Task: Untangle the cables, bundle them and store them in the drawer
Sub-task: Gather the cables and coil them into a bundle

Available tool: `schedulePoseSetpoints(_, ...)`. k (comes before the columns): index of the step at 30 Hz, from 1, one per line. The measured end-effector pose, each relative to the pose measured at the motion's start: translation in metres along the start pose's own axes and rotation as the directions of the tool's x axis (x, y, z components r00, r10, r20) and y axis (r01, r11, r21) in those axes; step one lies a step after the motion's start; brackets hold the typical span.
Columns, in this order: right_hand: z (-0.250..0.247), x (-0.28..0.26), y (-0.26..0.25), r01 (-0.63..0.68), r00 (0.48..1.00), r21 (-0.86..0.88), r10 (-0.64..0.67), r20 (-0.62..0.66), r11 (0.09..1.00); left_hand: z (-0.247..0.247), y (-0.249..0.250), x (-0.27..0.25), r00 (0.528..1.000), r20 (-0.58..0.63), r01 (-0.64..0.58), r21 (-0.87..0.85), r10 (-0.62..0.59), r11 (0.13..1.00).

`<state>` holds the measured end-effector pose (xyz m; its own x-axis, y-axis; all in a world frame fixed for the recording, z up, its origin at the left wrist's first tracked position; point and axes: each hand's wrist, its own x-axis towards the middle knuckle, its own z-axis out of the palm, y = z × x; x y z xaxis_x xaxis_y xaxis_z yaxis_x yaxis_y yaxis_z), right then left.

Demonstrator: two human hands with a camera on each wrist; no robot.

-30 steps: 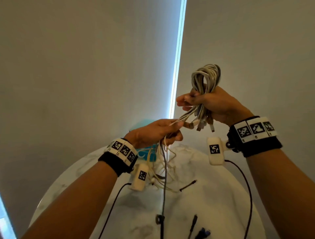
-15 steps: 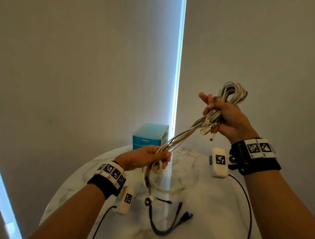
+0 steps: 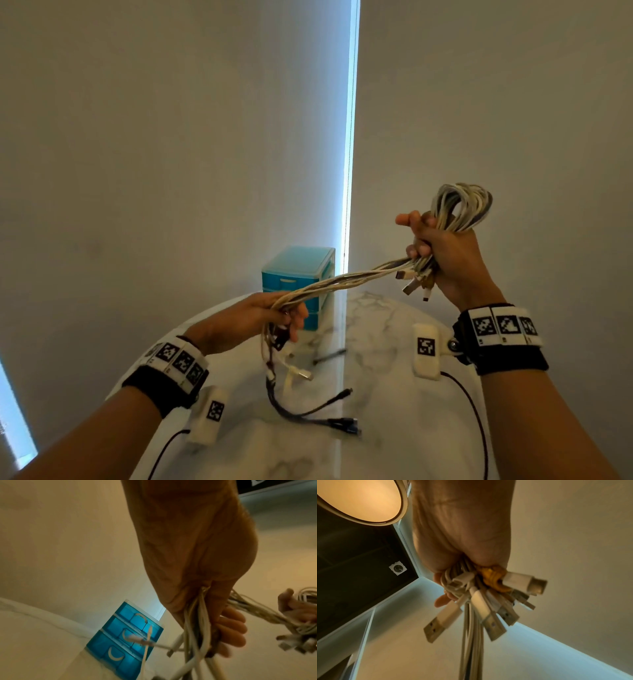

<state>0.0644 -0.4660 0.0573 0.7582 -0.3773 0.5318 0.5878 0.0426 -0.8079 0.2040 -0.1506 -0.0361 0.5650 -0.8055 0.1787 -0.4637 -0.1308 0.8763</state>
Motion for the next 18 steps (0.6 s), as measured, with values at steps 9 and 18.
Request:
schedulePoseSetpoints(9,-0.009,-0.029,0.046,0.008,0.996,-0.309,-0.037,-0.086,0.951,-0.025,0.021,-0.011,0.994,0.104,-0.092,0.514,0.045,0.853)
schedulePoseSetpoints(18,0.023,-0.057,0.091,-0.082,0.997,-0.503,0.077,-0.031,0.86,-0.026,0.058,-0.013,0.983,-0.123,-0.01,0.708,0.137,0.706)
